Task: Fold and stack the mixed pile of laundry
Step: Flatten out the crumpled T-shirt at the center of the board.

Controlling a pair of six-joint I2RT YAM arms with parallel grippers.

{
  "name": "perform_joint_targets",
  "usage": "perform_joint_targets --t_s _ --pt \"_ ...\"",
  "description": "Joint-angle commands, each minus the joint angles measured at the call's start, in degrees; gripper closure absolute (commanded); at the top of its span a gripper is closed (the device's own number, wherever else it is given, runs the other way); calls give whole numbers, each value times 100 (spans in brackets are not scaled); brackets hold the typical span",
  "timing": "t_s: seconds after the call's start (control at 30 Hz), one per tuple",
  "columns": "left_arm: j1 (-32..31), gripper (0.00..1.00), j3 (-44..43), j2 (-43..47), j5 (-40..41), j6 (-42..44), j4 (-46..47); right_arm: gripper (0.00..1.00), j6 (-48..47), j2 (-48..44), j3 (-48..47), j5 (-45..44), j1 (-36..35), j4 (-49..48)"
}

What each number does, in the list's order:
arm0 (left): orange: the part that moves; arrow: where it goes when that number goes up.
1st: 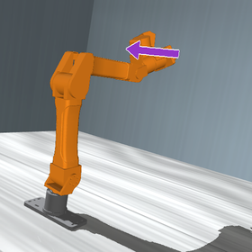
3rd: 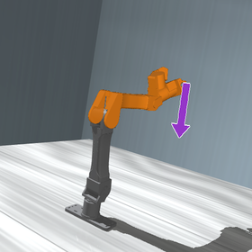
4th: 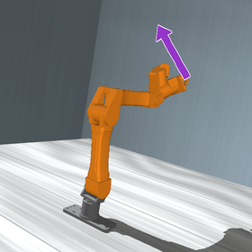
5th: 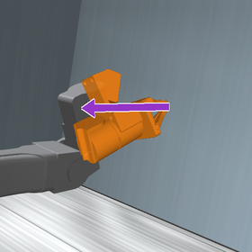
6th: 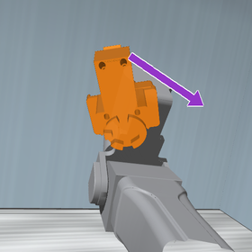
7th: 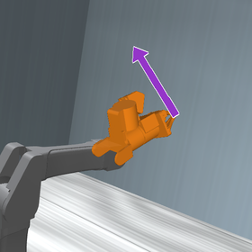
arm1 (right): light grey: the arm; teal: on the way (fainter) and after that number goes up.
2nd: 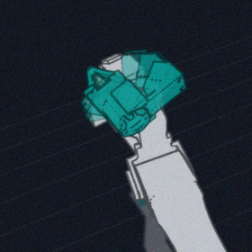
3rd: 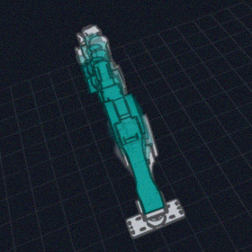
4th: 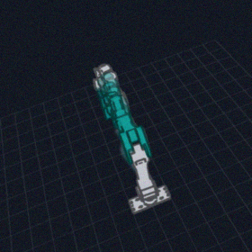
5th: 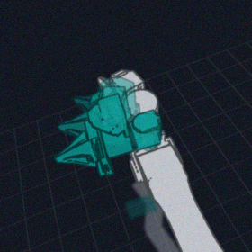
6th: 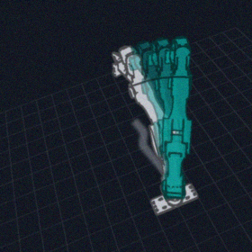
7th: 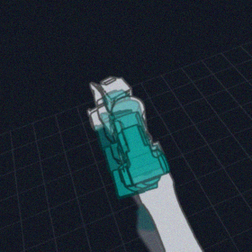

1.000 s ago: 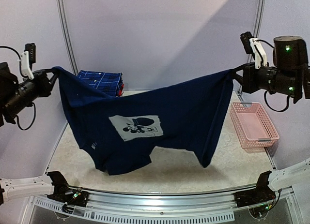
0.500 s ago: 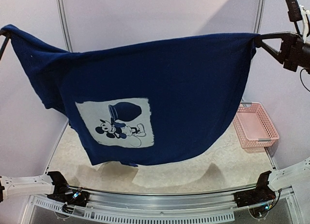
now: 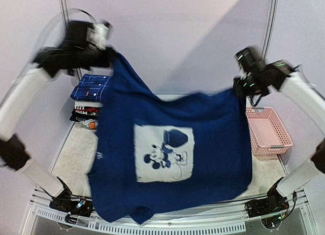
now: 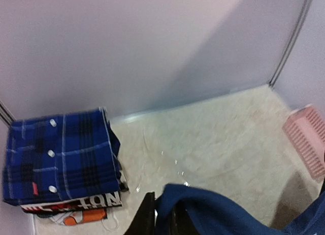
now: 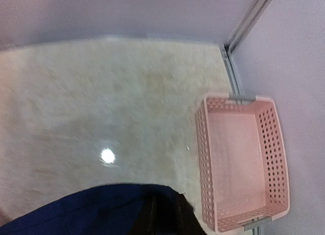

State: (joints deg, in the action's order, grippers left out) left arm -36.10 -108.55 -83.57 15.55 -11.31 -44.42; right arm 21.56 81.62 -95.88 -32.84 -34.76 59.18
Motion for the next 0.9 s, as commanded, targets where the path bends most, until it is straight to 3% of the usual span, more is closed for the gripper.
perform_joint_targets --t_s 0.0,0.1,0.23,0.3,0.43,0.57,0.7,0.87 --pt "528 76 121 -1899 -388 -340 -608 75 453 876 736 632 713 -239" --pt "622 47 -415 -3178 -634 -372 -692 49 444 1676 538 683 958 -308" --pt "543 23 -242 -3269 -768 -410 -350 37 422 2245 210 542 1000 -126" --pt "488 18 38 -3051 -685 -370 -137 35 370 2250 228 584 1006 -171" --pt "383 20 708 -2635 -603 -383 131 34 248 2007 451 902 983 -382" --pt "118 30 1754 -2137 -719 -474 641 34 19 1638 966 1437 664 -858" --pt "-193 37 2889 -1626 -863 -646 1402 35 -219 1341 1462 1953 -113 -1587" --pt "-437 55 4474 -898 -861 -1037 2299 36 -407 1550 1285 2228 -1054 -2272"
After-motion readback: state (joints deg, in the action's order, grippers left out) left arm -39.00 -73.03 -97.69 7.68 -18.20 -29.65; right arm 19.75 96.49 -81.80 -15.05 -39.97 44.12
